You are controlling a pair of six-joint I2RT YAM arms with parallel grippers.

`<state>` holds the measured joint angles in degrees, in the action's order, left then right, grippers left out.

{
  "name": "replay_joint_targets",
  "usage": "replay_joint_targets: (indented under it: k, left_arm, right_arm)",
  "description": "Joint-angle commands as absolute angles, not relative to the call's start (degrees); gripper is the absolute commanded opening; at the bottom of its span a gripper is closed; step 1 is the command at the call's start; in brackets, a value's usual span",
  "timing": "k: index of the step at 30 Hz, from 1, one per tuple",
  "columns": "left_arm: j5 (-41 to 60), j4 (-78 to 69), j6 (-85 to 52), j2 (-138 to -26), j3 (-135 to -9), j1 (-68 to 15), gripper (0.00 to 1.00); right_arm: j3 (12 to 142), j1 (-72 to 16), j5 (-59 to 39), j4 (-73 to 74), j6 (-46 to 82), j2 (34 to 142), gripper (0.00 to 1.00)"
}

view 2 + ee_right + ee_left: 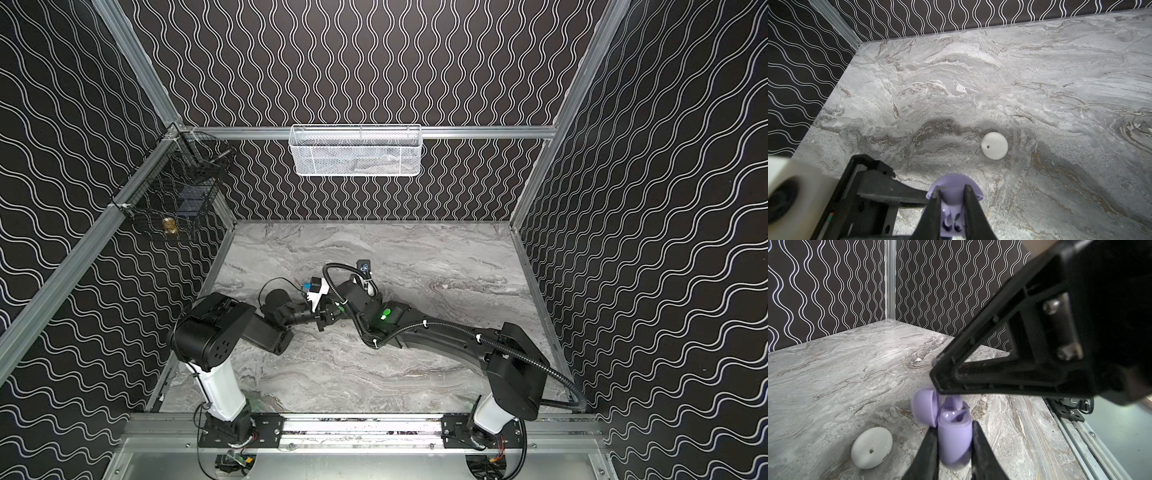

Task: Insert the wireless bluetooth earbuds into the charging case
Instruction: 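Push the lilac earbud into the open case's empty slot with the right gripper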

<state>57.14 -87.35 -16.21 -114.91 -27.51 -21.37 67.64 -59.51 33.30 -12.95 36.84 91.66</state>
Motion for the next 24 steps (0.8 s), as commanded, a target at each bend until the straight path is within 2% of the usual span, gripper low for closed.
replay_joint_targets:
  k: [1,24]
  left_arm:
    - [57.5,-88.9,-16.6,-115.1,-28.0,-21.4,0.25]
    - [57.2,-88.9,-16.5,-115.0,-27.9,-21.3,0.24]
  right_arm:
    - [68.1,-59.5,33.3,-11.4,36.7,92.2,0.21]
    - [67.5,-59.5,30.3,-10.3,37.1,92.4,0.2]
